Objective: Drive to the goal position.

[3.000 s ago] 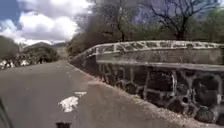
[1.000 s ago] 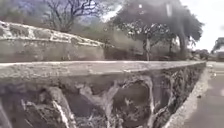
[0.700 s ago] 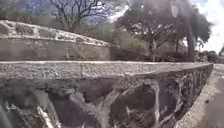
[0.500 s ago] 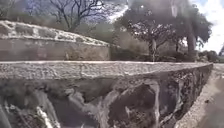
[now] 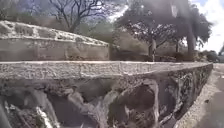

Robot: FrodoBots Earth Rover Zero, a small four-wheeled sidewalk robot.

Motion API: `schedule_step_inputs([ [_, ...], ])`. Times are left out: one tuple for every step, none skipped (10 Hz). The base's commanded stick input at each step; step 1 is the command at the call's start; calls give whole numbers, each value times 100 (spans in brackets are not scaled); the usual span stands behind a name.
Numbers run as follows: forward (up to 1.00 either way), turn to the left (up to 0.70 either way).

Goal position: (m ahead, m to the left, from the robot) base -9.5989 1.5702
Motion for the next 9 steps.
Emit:
schedule_step_inputs([
  [-70,-27],
  [-70,-27],
  [-70,-27],
  [-70,-27],
  [-70,-27],
  [-70,-27],
  [-70,-27],
  [-70,-27],
  [-70,-27],
])
